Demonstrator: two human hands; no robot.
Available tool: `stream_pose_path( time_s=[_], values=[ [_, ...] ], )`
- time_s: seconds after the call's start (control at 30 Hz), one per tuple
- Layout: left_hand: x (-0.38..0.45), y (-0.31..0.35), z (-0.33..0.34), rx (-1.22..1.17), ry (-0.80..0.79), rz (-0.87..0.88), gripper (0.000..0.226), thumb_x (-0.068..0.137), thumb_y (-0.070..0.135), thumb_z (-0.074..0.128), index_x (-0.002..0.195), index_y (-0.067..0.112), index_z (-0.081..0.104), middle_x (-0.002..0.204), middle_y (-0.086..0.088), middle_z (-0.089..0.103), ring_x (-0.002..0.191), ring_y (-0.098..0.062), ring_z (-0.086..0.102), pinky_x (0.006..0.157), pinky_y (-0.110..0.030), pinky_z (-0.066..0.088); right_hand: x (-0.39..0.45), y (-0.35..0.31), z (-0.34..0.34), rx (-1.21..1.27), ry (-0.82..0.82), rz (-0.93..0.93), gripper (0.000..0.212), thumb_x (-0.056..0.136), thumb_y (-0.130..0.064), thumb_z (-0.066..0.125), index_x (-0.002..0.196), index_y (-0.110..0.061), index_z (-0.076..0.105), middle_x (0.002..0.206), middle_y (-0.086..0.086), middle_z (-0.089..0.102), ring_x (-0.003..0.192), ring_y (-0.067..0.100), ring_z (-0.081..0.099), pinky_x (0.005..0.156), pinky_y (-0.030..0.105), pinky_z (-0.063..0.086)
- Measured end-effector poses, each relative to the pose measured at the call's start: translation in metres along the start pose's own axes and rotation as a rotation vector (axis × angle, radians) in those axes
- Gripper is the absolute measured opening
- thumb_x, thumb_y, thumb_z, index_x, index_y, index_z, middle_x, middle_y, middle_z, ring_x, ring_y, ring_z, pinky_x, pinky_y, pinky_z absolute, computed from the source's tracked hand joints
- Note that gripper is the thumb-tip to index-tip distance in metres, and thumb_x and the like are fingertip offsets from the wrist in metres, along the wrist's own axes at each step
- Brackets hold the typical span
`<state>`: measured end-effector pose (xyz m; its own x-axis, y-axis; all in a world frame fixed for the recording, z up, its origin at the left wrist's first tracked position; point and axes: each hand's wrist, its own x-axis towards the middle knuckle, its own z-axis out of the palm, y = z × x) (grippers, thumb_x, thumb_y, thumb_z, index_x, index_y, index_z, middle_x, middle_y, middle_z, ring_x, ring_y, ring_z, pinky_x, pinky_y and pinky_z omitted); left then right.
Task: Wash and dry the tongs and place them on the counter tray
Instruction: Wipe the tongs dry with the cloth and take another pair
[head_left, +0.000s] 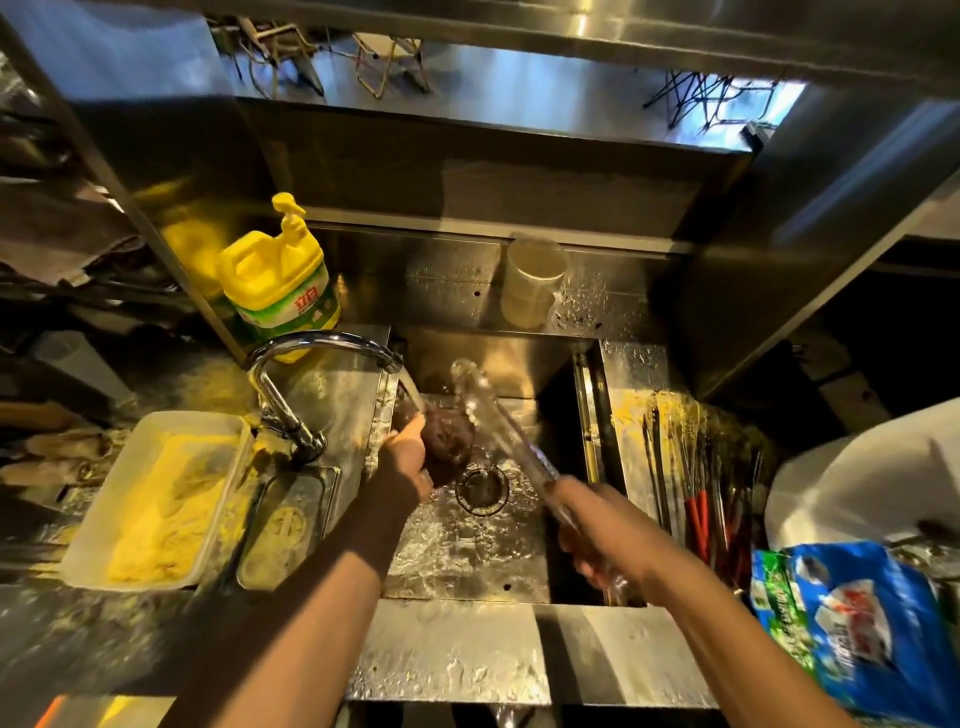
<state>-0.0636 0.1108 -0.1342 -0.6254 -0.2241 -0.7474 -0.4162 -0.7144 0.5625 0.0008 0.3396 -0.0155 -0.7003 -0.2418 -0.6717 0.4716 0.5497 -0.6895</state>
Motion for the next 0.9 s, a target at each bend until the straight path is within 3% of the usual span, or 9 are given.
stream_pose_path(
  time_s=[0.13, 0.27, 0.37, 0.47, 0.53, 0.63, 0.73, 0.83, 0.9],
  values=[
    [-0.004, 0.001, -0.010, -0.167, -0.107, -0.042, 0.045, 0.104, 0.042, 0.038, 0.129, 0.012, 0.060, 0.120, -0.013, 0.067, 0.116, -0.032, 0.061, 0.091, -0.050, 0.049, 0.015, -0.007, 0.006, -0.157, 0.113, -0.099, 0.025, 0.090, -0.047, 0.058, 0.101, -0.024, 0.057, 0.081, 0.005, 0.069, 0.056, 0.019, 0.065, 0.057, 0.038, 0.057],
    [-0.004, 0.008, -0.023, -0.164, -0.208, 0.008, 0.037, 0.104, 0.036, 0.037, 0.104, 0.019, 0.070, 0.085, -0.010, 0.078, 0.075, -0.025, 0.077, 0.054, -0.041, 0.060, 0.024, -0.014, 0.014, -0.247, 0.157, -0.121, 0.058, 0.073, -0.035, 0.085, 0.109, -0.029, 0.041, 0.102, 0.001, 0.067, 0.073, 0.020, 0.073, 0.061, 0.038, 0.061],
    [-0.006, 0.012, -0.025, -0.168, -0.207, -0.016, 0.043, 0.097, 0.048, 0.045, 0.089, 0.017, 0.074, 0.081, -0.009, 0.077, 0.071, -0.026, 0.076, 0.052, -0.042, 0.059, 0.023, -0.017, 0.019, -0.361, 0.139, -0.173, 0.060, 0.079, -0.029, 0.079, 0.113, -0.039, 0.031, 0.102, -0.004, 0.067, 0.084, 0.019, 0.070, 0.076, 0.045, 0.061],
    [-0.003, 0.012, -0.025, -0.140, -0.196, -0.017, 0.049, 0.099, 0.053, 0.037, 0.112, 0.016, 0.066, 0.096, -0.010, 0.076, 0.096, -0.028, 0.068, 0.072, -0.044, 0.055, 0.024, -0.019, 0.022, -0.326, 0.081, -0.140, 0.067, 0.078, -0.015, 0.072, 0.129, -0.042, 0.037, 0.098, -0.001, 0.069, 0.080, 0.016, 0.070, 0.074, 0.042, 0.061],
    [-0.003, 0.009, -0.021, -0.098, -0.156, -0.029, 0.054, 0.098, 0.054, 0.038, 0.118, 0.013, 0.065, 0.092, -0.013, 0.078, 0.094, -0.029, 0.069, 0.082, -0.049, 0.055, 0.026, -0.024, 0.027, -0.345, 0.048, -0.114, 0.078, 0.076, -0.008, 0.068, 0.143, -0.037, 0.039, 0.102, 0.000, 0.068, 0.084, 0.016, 0.068, 0.073, 0.035, 0.059],
    [-0.004, 0.014, -0.015, 0.039, -0.073, -0.009, 0.031, 0.095, 0.042, 0.058, 0.100, 0.013, 0.068, 0.077, -0.010, 0.077, 0.076, -0.026, 0.074, 0.067, -0.044, 0.061, 0.025, -0.025, 0.036, -0.272, -0.050, -0.043, 0.066, 0.079, 0.005, 0.060, 0.138, -0.023, 0.049, 0.091, 0.008, 0.067, 0.068, 0.018, 0.068, 0.061, 0.033, 0.058],
    [0.002, 0.023, -0.011, 0.169, 0.003, 0.025, 0.026, 0.091, 0.029, 0.066, 0.106, 0.008, 0.064, 0.093, -0.015, 0.072, 0.095, -0.034, 0.071, 0.087, -0.055, 0.056, 0.018, -0.021, 0.037, -0.239, -0.094, -0.003, 0.057, 0.081, 0.010, 0.055, 0.133, -0.012, 0.050, 0.076, 0.009, 0.064, 0.047, 0.010, 0.059, 0.048, 0.026, 0.051],
    [-0.003, 0.015, -0.003, 0.265, -0.124, -0.030, 0.022, 0.095, 0.030, 0.059, 0.094, 0.008, 0.066, 0.081, -0.016, 0.072, 0.071, -0.030, 0.072, 0.071, -0.048, 0.060, 0.022, -0.030, 0.039, -0.294, -0.026, -0.047, 0.051, 0.084, 0.007, 0.054, 0.130, -0.013, 0.054, 0.078, 0.010, 0.065, 0.045, 0.011, 0.056, 0.043, 0.024, 0.047],
    [-0.002, 0.015, -0.002, 0.301, -0.163, -0.057, 0.027, 0.097, 0.033, 0.055, 0.091, 0.008, 0.064, 0.091, -0.018, 0.070, 0.076, -0.031, 0.071, 0.074, -0.048, 0.060, 0.022, -0.034, 0.043, -0.294, -0.028, -0.051, 0.047, 0.084, 0.006, 0.053, 0.128, -0.012, 0.054, 0.073, 0.008, 0.063, 0.043, 0.009, 0.056, 0.041, 0.023, 0.045]
  ],
)
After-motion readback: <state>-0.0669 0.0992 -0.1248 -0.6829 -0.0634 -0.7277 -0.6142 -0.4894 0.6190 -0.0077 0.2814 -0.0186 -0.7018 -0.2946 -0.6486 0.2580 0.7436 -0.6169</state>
